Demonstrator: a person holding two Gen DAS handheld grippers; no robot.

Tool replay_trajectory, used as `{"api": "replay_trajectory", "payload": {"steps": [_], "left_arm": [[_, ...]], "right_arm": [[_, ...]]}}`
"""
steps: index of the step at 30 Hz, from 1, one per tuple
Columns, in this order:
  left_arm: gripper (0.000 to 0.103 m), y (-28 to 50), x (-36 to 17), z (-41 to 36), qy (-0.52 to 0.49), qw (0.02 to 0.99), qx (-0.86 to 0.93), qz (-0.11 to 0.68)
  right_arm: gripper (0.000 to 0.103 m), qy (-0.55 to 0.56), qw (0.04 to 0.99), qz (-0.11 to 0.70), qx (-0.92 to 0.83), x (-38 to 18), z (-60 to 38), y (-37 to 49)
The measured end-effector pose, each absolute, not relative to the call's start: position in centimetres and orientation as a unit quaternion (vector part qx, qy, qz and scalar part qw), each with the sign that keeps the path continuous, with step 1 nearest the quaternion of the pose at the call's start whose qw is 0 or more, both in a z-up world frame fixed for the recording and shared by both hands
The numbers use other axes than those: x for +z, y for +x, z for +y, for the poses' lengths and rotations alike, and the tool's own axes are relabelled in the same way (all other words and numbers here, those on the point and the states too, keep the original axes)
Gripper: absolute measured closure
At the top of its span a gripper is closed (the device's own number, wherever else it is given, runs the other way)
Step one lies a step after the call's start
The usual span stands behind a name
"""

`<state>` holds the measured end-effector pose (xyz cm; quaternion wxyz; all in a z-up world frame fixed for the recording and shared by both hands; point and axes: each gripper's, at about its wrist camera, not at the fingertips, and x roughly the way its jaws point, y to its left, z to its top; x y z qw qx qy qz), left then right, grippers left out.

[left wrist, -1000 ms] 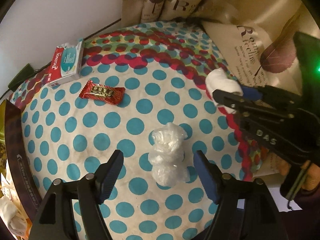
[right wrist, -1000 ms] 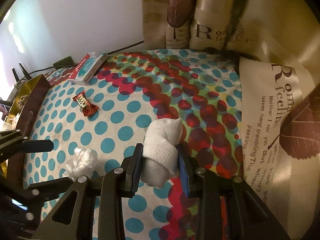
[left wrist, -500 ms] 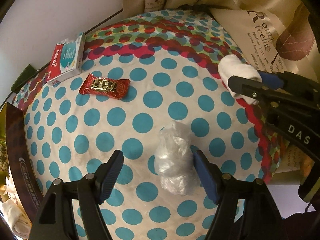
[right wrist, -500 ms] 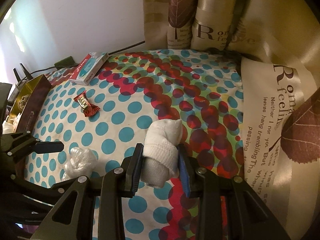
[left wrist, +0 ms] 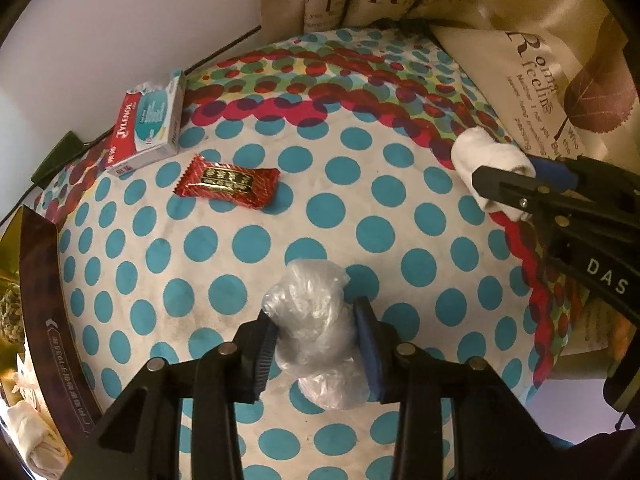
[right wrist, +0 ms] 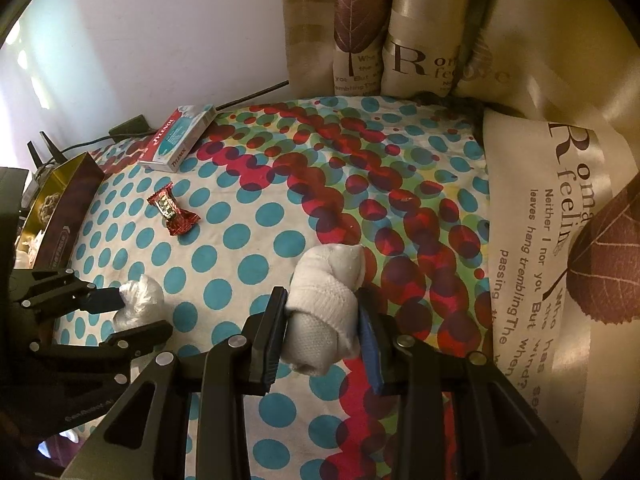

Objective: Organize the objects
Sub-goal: 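Grasp the clear plastic bag bundle with the left gripper while right holds the rolled towel, then carry the plastic bag into the gold tray and open the left gripper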

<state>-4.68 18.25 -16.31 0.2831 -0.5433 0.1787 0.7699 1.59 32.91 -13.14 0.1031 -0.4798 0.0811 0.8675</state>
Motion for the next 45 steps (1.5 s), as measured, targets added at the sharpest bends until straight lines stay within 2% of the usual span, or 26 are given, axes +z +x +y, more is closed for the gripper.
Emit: {"api": "replay_trajectory", "payload": {"steps": [12, 29, 37, 45], "left_arm": [[0.065, -4.7, -13.4, 15.1, -0.527, 0.272, 0.796, 0.124], [0.065, -5.9, -7.9, 3.3, -0.493, 0.132, 0.858, 0.055], [0.065, -7.4, -7.4, -2.7, -0.480, 0.059, 0.875, 0.027], [0.065, -9.3, -9.1, -6.1, -0.495, 0.028, 0.869, 0.001]], "right_arm": [[0.070, -0.481, 0.095, 0.081, 0.868, -13.3, 32.2, 1.0], [0.070, -0.484, 0.074, 0.077, 0.869, -13.4, 30.7, -0.6], [0.070, -0.479, 0.056, 0.063, 0.874, -12.8, 28.9, -1.4], [0.070, -0.478, 0.048, 0.052, 0.875, -12.3, 27.5, -1.7]]}}
